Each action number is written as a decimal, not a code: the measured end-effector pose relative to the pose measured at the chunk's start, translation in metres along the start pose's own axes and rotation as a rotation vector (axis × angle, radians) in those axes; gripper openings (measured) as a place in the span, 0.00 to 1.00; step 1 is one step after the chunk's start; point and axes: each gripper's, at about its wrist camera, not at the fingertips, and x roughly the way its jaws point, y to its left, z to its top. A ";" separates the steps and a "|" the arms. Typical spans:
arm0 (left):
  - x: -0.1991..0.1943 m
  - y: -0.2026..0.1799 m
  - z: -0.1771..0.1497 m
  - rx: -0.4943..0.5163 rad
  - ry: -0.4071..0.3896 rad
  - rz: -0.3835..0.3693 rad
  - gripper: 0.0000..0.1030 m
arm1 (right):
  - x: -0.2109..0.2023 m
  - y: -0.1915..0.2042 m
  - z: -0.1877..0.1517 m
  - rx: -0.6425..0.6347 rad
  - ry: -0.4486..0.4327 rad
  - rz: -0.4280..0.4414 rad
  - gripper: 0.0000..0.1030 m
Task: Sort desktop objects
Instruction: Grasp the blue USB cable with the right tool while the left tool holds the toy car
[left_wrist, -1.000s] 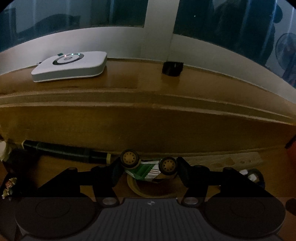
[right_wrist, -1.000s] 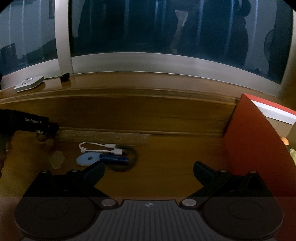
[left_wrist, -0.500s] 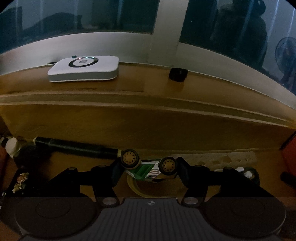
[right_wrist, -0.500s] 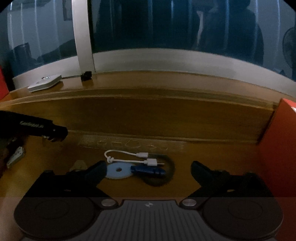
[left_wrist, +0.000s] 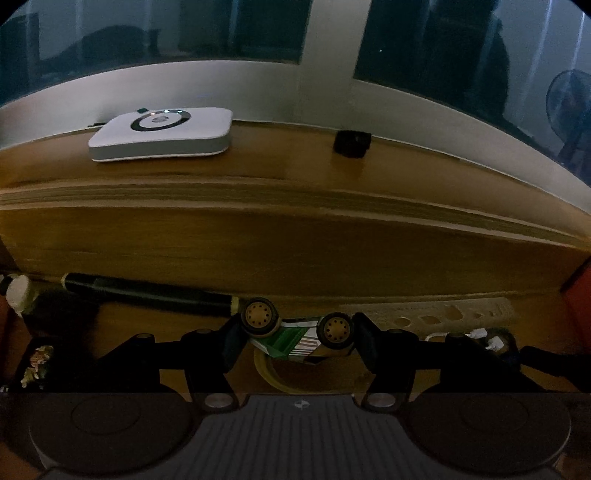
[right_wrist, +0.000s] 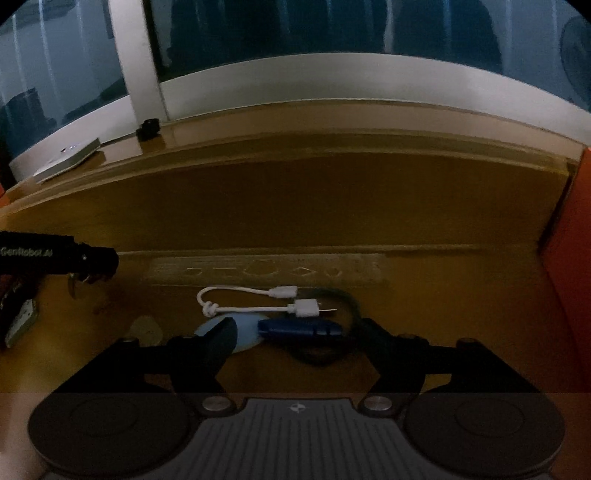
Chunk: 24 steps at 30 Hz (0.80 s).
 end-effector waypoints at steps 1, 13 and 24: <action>0.000 -0.001 0.000 0.001 0.001 -0.004 0.59 | 0.000 -0.001 0.000 0.002 -0.002 -0.001 0.72; 0.001 -0.003 -0.004 0.001 0.001 -0.009 0.59 | -0.009 -0.007 0.003 0.015 -0.055 -0.014 0.51; -0.011 -0.037 0.004 0.077 -0.045 -0.091 0.59 | -0.044 -0.010 0.009 0.006 -0.123 -0.048 0.51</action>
